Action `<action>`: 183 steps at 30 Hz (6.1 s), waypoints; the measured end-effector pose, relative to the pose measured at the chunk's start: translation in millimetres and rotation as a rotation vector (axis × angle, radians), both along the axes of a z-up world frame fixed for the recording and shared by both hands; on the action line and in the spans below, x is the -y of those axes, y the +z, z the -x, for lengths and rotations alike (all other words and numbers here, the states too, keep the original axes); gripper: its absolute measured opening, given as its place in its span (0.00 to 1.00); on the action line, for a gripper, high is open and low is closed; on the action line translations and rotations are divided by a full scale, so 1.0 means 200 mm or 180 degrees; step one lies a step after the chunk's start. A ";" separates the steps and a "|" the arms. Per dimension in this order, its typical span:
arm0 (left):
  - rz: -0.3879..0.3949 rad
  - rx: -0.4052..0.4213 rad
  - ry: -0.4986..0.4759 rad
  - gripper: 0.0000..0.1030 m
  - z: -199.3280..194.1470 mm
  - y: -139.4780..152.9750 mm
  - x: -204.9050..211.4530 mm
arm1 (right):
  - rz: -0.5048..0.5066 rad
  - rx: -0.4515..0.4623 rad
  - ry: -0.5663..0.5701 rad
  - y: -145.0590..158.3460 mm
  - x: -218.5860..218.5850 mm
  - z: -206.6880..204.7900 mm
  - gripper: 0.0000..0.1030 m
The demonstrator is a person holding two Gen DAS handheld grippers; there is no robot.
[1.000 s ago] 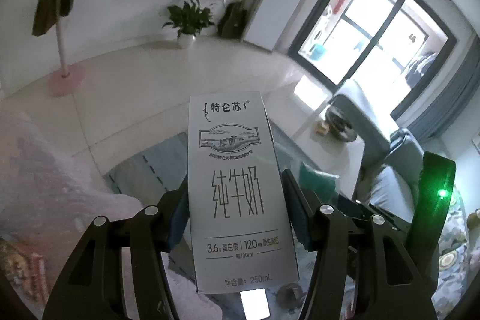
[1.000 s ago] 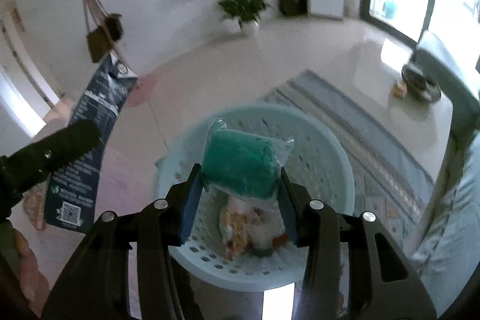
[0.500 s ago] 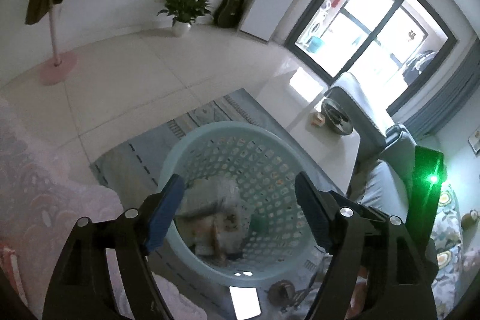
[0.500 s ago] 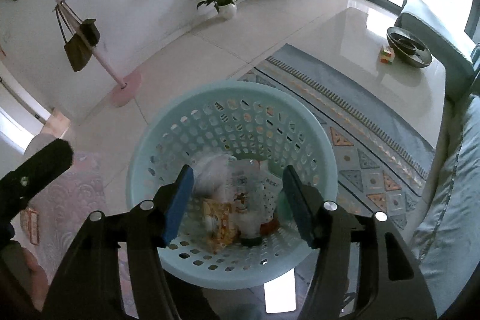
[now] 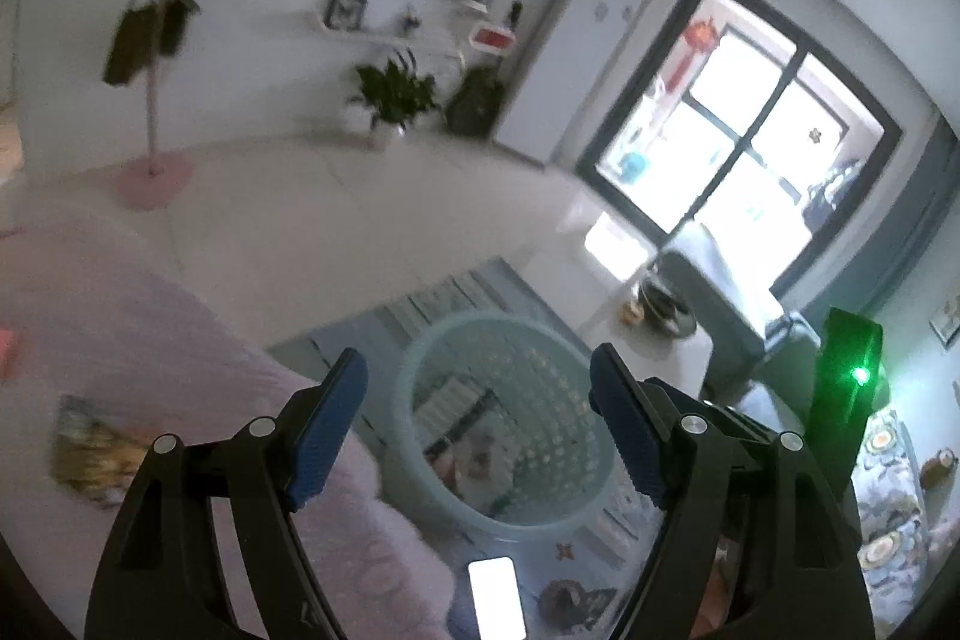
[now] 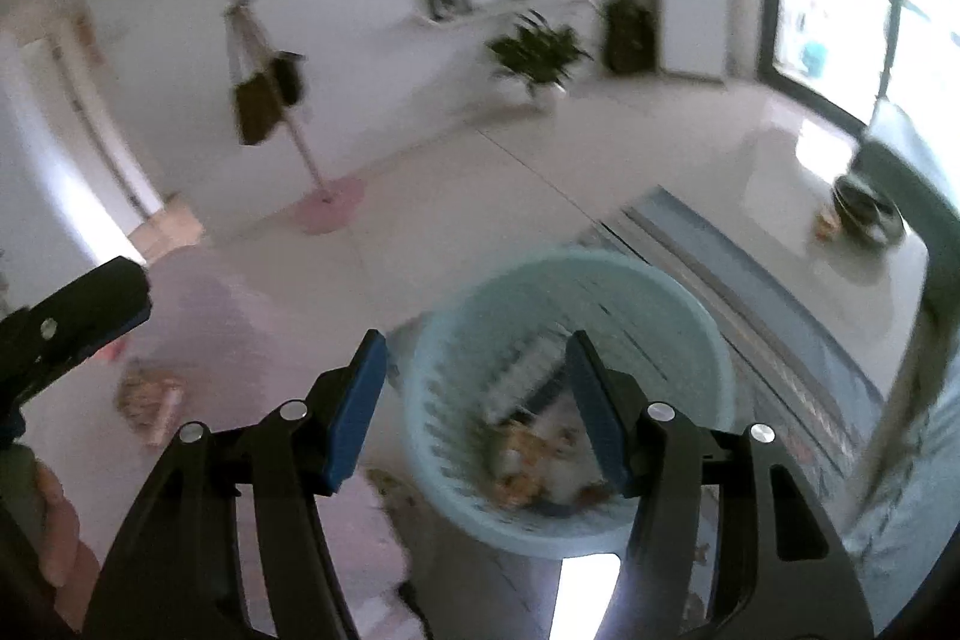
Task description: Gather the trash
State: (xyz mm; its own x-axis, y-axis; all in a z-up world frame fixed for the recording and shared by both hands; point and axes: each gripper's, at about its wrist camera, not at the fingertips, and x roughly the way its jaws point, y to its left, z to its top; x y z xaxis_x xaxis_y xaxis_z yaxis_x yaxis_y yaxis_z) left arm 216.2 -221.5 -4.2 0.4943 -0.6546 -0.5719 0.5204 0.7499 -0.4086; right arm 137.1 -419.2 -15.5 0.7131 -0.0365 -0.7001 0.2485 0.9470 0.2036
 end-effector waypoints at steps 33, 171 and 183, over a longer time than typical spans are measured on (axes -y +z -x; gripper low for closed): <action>-0.0121 -0.0784 0.1528 0.82 -0.46 -0.35 -1.25 | 0.0610 -0.0185 0.1641 -0.25 -1.22 -0.40 0.84; -0.0584 0.1461 0.1985 0.92 0.70 -0.08 -1.05 | 0.0695 0.1106 -0.0167 0.10 -0.88 0.65 0.67; -0.0601 0.1460 0.2071 0.93 0.72 -0.07 -1.05 | 0.0827 0.0939 -0.0169 0.02 -0.92 0.58 0.67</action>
